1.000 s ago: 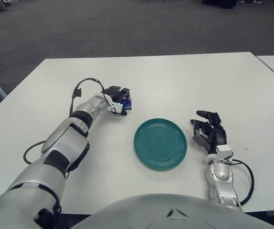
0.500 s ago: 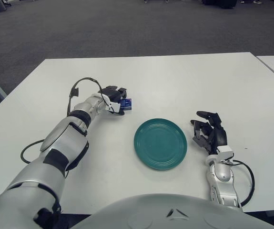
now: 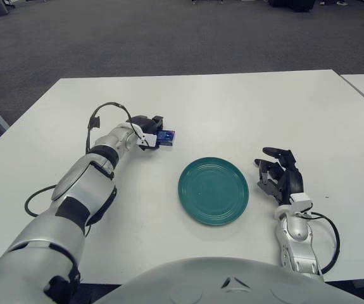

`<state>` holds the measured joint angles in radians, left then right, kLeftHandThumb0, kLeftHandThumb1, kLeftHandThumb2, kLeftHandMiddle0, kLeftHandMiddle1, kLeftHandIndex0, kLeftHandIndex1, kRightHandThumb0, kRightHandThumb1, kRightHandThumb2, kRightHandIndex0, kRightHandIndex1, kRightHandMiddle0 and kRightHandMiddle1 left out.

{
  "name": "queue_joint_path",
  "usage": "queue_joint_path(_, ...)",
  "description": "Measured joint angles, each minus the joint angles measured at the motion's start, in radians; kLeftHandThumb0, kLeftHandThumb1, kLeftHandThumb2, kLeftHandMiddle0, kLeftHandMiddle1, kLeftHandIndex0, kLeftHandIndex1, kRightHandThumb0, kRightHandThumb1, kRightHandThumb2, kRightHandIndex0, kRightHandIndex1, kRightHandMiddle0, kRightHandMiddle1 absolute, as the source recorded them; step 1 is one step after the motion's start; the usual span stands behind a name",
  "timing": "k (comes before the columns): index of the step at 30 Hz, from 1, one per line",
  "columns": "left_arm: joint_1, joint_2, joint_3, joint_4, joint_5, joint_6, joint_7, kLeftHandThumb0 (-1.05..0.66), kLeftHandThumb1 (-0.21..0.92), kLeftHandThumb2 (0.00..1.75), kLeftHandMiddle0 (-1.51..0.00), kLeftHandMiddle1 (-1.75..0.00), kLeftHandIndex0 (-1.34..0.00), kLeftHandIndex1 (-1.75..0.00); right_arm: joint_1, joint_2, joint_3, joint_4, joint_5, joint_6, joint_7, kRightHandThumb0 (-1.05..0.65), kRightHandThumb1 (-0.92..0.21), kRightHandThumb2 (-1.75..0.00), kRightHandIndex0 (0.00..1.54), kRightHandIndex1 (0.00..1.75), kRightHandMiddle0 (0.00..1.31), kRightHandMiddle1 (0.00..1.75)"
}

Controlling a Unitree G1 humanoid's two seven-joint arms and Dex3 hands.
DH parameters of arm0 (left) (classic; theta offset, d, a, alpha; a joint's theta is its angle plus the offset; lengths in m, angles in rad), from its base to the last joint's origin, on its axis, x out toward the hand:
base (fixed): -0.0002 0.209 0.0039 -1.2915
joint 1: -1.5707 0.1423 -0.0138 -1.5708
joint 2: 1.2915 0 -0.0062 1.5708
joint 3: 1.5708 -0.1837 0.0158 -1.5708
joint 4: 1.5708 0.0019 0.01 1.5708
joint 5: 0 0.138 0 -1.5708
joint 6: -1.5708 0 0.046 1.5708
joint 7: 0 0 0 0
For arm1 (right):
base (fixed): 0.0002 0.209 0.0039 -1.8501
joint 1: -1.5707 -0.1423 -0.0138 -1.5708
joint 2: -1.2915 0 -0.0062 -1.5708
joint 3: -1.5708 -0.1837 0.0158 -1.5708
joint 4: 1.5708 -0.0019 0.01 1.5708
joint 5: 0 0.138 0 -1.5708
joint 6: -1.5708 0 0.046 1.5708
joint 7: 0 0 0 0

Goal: Put the gum into the plate.

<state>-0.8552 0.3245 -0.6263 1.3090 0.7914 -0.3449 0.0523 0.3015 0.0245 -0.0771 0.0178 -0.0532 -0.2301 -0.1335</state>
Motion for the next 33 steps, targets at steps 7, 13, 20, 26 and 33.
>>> queue_joint_path(7, 0.014, -0.009, -0.007, 0.004, 0.004, 0.001, 0.109, -0.01, 0.23, 1.36, -0.67, -1.69, -0.56, -1.61, -0.007, -0.006, -0.009, 0.006, 0.002, 0.000, 0.004, -0.41, -0.73, -0.84, 0.50, 0.83, 0.22, 1.20)
queue_joint_path(13, 0.031, -0.015, -0.010, 0.003, 0.006, -0.020, 0.174, 0.00, 0.19, 1.36, -0.80, -1.42, -0.57, -1.73, -0.009, -0.012, -0.013, 0.009, 0.002, 0.000, 0.009, -0.43, -0.74, -0.84, 0.50, 0.82, 0.21, 1.20)
queue_joint_path(20, 0.031, -0.016, -0.005, -0.004, 0.000, -0.048, 0.180, 0.00, 0.12, 1.40, -0.91, -1.29, -0.61, -1.74, -0.011, -0.013, -0.014, 0.010, 0.002, 0.000, 0.013, -0.43, -0.74, -0.83, 0.50, 0.82, 0.21, 1.20)
queue_joint_path(26, 0.031, -0.019, 0.005, -0.008, -0.010, -0.059, 0.181, 0.00, 0.08, 1.46, -0.94, -1.34, -0.60, -1.75, -0.012, -0.014, -0.015, 0.010, 0.002, 0.000, 0.014, -0.43, -0.74, -0.83, 0.50, 0.82, 0.20, 1.20)
queue_joint_path(33, 0.039, -0.011, 0.047, -0.072, -0.060, -0.114, 0.170, 0.00, 0.11, 1.46, -0.88, -1.46, -0.55, -1.75, -0.012, -0.014, -0.017, 0.010, 0.002, 0.001, 0.014, -0.43, -0.75, -0.82, 0.51, 0.82, 0.21, 1.20)
